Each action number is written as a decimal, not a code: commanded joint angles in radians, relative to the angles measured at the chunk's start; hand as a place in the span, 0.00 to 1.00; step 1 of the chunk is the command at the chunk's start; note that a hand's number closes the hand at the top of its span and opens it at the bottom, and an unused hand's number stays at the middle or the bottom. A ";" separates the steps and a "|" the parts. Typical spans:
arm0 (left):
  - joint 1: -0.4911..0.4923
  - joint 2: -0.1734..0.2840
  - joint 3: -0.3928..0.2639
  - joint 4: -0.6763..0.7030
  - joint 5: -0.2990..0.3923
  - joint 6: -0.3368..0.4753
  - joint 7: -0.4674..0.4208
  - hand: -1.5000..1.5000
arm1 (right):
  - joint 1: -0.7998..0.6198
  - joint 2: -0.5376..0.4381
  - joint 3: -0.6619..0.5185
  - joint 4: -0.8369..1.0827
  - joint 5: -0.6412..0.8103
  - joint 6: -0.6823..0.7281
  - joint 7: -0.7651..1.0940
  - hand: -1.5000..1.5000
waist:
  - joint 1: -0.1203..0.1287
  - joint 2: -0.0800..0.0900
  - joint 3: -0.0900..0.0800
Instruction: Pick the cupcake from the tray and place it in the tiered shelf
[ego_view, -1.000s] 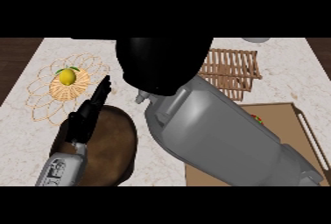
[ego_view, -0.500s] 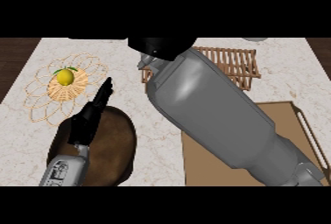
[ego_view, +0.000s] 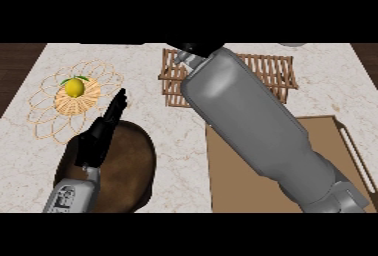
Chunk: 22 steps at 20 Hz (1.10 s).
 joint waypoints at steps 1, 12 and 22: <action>-0.052 0.001 0.009 0.030 -0.002 0.000 0.016 0.50 | 0.027 0.007 -0.081 -0.067 -0.044 -0.228 0.065 1.00 | -0.006 0.005 0.001; 0.051 -0.014 -0.015 -0.035 -0.016 0.007 -0.014 0.50 | 0.081 0.007 -0.215 0.126 -0.077 -0.484 -0.137 1.00 | 0.000 0.000 0.000; 0.044 0.006 0.016 -0.047 -0.007 0.000 0.002 0.50 | 0.144 -0.029 -0.283 0.069 0.128 -0.269 0.055 0.00 | -0.019 -0.008 0.000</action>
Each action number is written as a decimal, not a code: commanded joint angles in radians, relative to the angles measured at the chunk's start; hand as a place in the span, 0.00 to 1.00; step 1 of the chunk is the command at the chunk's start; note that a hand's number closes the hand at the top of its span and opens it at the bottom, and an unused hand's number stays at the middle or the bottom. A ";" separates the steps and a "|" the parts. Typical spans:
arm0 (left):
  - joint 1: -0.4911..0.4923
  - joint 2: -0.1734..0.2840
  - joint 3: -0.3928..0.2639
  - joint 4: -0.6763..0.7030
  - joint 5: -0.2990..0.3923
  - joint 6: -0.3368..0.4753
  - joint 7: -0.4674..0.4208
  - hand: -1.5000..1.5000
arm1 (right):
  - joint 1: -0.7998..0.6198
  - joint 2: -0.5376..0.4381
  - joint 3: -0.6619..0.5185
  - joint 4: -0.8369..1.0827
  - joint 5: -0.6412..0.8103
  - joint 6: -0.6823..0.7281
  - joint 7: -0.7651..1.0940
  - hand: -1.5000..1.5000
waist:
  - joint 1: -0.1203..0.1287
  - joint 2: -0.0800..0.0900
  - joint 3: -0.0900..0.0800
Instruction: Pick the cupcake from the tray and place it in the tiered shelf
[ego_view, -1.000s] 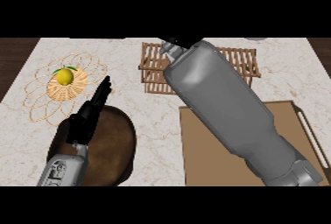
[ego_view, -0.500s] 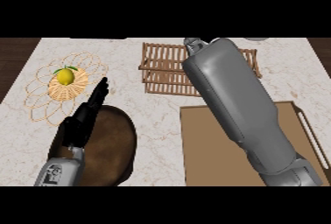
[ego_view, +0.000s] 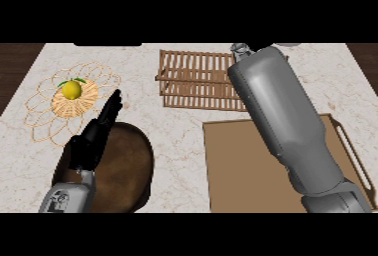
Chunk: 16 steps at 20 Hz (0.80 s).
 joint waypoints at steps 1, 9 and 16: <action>-0.027 -0.004 0.011 0.014 0.014 -0.011 0.016 0.50 | 0.023 0.012 -0.026 -0.067 0.035 0.030 0.101 0.00 | -0.004 0.000 0.000; -0.001 0.005 0.007 -0.027 -0.001 -0.005 0.036 0.50 | 0.068 0.029 -0.020 -0.232 -0.103 -0.032 0.080 0.00 | 0.003 -0.002 0.001; -0.016 -0.007 0.010 0.014 -0.005 -0.004 0.004 0.50 | 0.006 0.029 -0.056 -0.286 -0.172 -0.041 0.030 0.00 | 0.001 0.001 0.000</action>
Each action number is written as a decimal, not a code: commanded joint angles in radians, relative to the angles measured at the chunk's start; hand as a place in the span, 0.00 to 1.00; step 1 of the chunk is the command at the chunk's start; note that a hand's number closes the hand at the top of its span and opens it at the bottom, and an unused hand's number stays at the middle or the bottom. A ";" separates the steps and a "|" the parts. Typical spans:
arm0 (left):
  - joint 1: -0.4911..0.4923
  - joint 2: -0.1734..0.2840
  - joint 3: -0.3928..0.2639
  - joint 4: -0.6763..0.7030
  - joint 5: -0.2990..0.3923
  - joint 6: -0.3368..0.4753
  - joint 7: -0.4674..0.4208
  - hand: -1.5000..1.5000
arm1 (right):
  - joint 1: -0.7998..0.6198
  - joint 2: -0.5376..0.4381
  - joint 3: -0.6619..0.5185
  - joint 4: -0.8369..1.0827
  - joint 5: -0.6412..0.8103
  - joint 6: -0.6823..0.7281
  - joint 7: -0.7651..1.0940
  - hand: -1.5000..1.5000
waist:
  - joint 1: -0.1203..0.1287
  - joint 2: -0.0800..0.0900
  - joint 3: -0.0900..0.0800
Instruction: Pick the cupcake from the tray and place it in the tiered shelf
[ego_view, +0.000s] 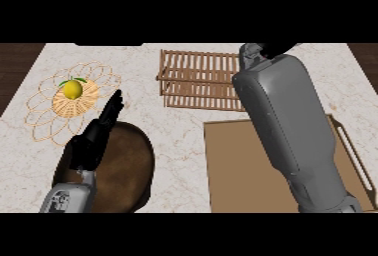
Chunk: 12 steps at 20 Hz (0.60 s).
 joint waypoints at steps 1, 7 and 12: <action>-0.007 -0.028 -0.022 -0.016 -0.023 0.027 0.033 0.50 | -0.024 0.003 0.016 -0.085 -0.006 -0.010 0.112 0.00 | -0.002 -0.002 0.000; 0.000 -0.009 0.002 0.036 -0.007 0.006 -0.011 0.50 | -0.044 0.003 -0.087 -0.292 0.022 -0.054 0.137 0.00 | -0.017 -0.007 0.000; -0.015 0.014 0.048 0.046 0.021 -0.002 -0.019 0.50 | -0.035 -0.004 -0.197 -0.494 0.088 0.136 0.195 0.00 | -0.040 -0.014 0.000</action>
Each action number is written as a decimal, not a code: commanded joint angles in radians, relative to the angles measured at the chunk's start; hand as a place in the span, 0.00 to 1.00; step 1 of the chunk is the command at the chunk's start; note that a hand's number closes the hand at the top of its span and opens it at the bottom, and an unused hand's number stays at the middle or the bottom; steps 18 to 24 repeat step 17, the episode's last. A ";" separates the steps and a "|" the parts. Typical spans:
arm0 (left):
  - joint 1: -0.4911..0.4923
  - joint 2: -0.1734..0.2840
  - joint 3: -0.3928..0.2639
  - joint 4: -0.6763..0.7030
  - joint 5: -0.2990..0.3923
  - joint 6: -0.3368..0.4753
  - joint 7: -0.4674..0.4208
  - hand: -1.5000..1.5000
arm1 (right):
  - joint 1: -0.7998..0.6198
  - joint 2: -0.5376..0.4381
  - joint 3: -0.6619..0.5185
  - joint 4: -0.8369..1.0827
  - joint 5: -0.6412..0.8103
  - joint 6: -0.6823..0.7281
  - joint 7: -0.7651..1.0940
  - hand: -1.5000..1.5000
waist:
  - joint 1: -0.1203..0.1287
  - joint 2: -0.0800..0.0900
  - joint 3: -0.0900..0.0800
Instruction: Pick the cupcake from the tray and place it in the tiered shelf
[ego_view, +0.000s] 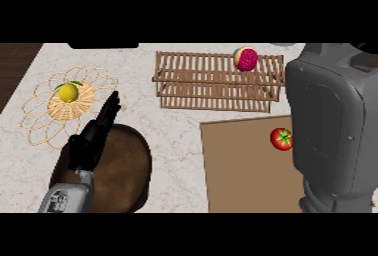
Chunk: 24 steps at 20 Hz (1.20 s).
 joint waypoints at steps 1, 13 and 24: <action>-0.004 0.034 0.027 -0.037 0.012 -0.013 0.031 0.50 | 0.010 -0.016 -0.077 -0.185 0.005 0.138 0.134 0.00 | -0.008 -0.006 0.001; 0.033 0.014 0.033 -0.004 -0.004 0.024 -0.008 0.50 | 0.402 0.015 -0.121 -0.765 -0.173 0.676 0.121 0.00 | -0.069 -0.020 0.001; 0.034 0.020 0.038 -0.015 0.006 0.012 -0.008 0.50 | 0.440 0.001 -0.208 -0.959 -0.318 0.843 0.144 0.00 | -0.053 -0.016 0.001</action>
